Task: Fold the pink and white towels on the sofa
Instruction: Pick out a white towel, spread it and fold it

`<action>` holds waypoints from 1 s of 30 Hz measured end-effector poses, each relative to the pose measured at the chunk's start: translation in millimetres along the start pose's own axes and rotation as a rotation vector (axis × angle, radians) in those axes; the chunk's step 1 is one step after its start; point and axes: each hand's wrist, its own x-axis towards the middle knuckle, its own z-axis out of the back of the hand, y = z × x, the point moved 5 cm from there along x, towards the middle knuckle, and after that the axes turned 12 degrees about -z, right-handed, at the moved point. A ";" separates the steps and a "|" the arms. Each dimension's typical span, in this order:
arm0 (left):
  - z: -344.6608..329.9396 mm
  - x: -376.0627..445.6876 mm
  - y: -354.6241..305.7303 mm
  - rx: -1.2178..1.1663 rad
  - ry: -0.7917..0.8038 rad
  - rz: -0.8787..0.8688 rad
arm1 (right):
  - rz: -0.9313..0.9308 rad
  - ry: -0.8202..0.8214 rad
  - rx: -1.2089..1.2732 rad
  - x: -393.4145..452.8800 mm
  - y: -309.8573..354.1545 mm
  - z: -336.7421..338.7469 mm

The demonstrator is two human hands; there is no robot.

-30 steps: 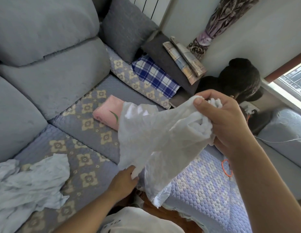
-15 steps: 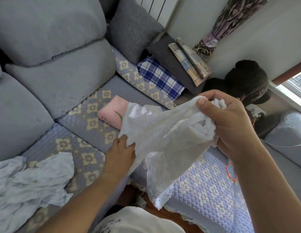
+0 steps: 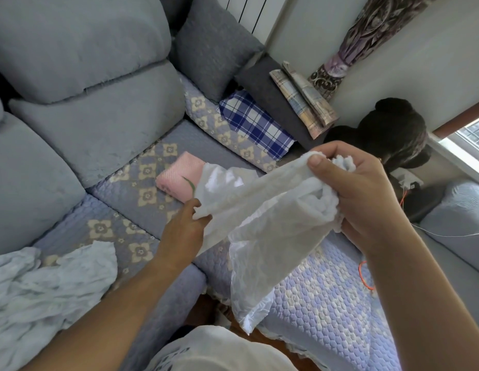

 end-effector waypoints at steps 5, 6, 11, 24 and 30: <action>31.0 11.7 -28.4 0.074 -0.297 -0.361 | -0.012 0.014 0.017 5.5 2.3 1.3; 35.7 14.3 -31.0 0.067 -0.341 -0.392 | -0.015 0.019 0.007 6.9 2.1 0.9; 42.0 13.3 -26.4 -0.017 -0.366 -0.425 | -0.046 0.021 -0.027 13.9 -2.7 0.2; 29.5 -2.9 -14.2 -0.431 -0.180 -0.262 | -0.105 0.012 -0.037 23.6 -12.4 -5.8; 25.6 -0.7 -11.7 -0.431 -0.224 -0.086 | -0.118 0.038 -0.044 22.8 -16.1 -9.0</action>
